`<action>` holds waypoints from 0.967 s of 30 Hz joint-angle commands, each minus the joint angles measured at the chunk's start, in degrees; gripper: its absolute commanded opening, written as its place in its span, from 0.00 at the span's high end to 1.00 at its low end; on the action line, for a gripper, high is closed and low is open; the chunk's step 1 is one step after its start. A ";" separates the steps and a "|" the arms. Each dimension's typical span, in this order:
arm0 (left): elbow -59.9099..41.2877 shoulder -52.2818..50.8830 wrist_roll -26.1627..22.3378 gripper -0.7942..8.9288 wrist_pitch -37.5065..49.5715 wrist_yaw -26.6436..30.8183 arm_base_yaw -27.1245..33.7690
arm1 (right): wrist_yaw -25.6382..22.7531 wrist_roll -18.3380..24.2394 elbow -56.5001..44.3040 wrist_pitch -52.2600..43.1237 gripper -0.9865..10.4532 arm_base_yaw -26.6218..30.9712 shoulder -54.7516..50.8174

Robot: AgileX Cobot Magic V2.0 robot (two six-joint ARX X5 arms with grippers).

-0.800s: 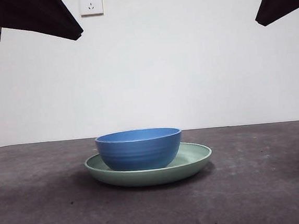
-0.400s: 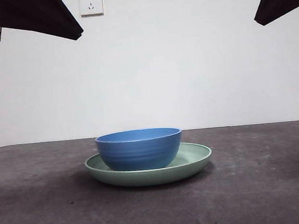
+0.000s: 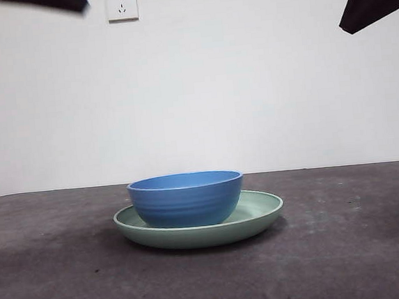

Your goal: Pick up the blue bowl, put it on the green plate, put it on desk

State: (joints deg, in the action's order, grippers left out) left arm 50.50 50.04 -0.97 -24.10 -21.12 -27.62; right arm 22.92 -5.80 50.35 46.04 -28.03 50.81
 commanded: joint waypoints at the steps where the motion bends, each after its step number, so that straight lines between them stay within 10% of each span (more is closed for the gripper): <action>1: -2.05 -4.26 -1.60 0.91 9.79 3.58 4.52 | 0.17 0.46 0.44 -0.48 0.91 -0.35 0.31; 13: -23.56 -27.30 -1.60 0.91 25.22 15.58 20.68 | 0.17 0.46 0.44 -0.59 0.91 -0.35 0.31; 29: -46.36 -45.86 -1.33 0.91 24.85 17.16 24.61 | 0.17 0.46 0.44 -0.61 0.91 -0.35 0.31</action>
State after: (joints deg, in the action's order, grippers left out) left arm 4.54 4.51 -2.07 0.14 -4.23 -3.11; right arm 22.92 -5.80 50.35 46.00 -28.03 50.81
